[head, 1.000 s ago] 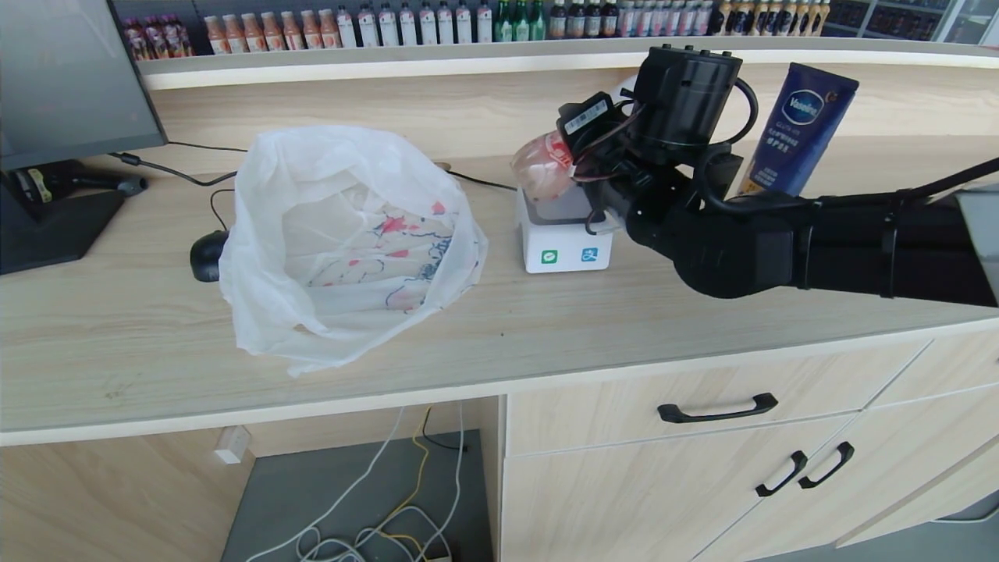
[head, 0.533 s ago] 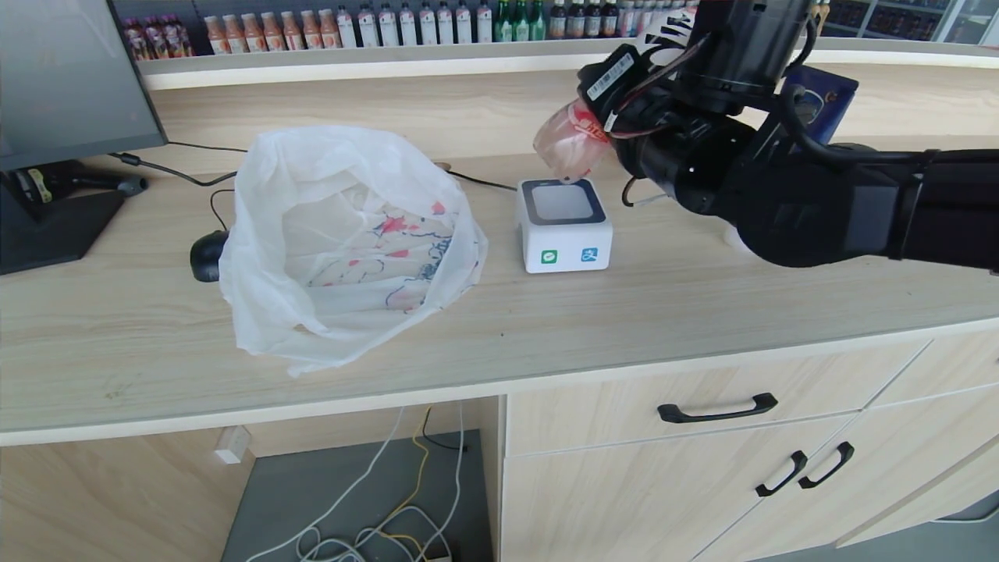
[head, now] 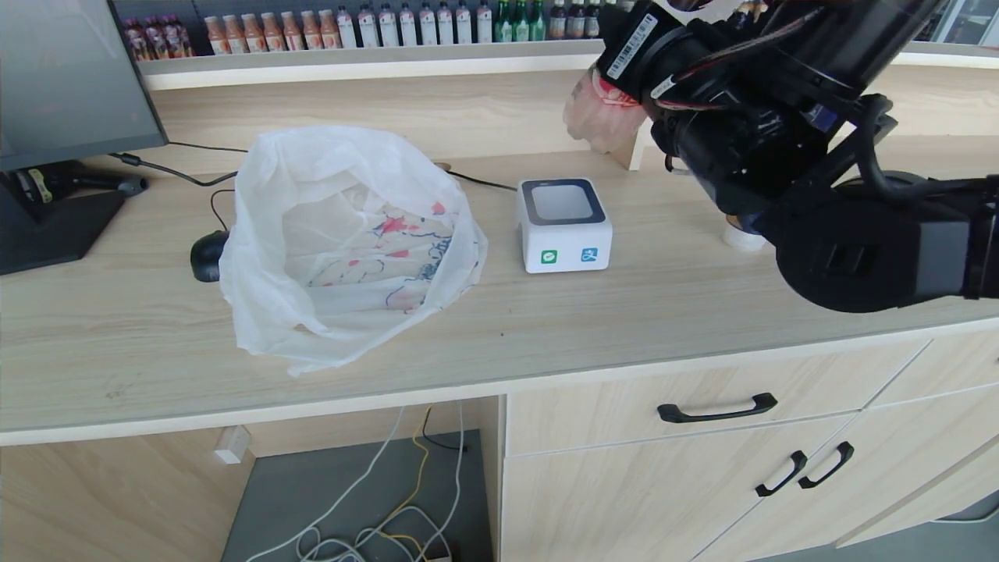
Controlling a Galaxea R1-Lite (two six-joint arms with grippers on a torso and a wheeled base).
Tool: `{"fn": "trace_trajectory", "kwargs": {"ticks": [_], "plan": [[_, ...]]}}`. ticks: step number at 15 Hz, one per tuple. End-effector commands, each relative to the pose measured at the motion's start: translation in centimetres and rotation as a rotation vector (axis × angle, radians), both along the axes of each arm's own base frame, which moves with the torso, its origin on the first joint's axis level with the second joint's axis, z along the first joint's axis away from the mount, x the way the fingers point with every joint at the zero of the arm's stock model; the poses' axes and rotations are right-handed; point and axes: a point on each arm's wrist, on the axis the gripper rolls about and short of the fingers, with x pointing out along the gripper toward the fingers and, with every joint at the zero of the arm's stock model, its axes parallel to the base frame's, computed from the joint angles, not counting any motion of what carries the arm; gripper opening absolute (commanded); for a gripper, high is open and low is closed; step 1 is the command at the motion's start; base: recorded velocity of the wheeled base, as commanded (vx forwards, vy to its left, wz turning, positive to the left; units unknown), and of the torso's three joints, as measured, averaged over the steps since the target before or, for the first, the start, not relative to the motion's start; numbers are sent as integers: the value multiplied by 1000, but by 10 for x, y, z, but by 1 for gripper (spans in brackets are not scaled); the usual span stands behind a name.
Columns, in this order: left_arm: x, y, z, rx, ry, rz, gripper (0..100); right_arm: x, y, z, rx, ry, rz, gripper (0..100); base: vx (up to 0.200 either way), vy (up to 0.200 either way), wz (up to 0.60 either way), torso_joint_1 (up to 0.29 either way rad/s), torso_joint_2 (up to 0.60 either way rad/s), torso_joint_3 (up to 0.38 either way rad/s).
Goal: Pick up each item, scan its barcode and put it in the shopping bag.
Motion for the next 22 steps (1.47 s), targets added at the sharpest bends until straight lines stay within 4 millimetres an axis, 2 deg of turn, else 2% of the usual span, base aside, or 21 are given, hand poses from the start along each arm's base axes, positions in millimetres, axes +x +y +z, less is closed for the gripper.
{"fn": "trace_trajectory", "kwargs": {"ticks": [1, 4, 7, 12, 14, 22], "plan": [[0, 0, 0, 0, 0, 0, 100, -8, -4, -28, -145, -54, -4, 0, 0, 0, 0, 0, 0, 0], [0, 0, 0, 0, 0, 0, 100, -17, -6, -46, -324, -215, 88, 0, 0, 0, 0, 0, 0, 0], [0, 0, 0, 0, 1, 0, 100, -25, -11, -51, -363, -275, 96, 0, 0, 0, 0, 0, 0, 0], [0, 0, 0, 0, 1, 0, 100, -25, -10, -47, -357, -310, 86, 0, 0, 0, 0, 0, 0, 0], [0, 0, 0, 0, 1, 0, 100, -20, -6, -41, -337, -331, 74, 0, 0, 0, 0, 0, 0, 0], [0, 0, 0, 0, 3, 1, 100, -18, -5, -39, -319, -336, 59, 0, 0, 200, 0, 1, 5, 4]]}}
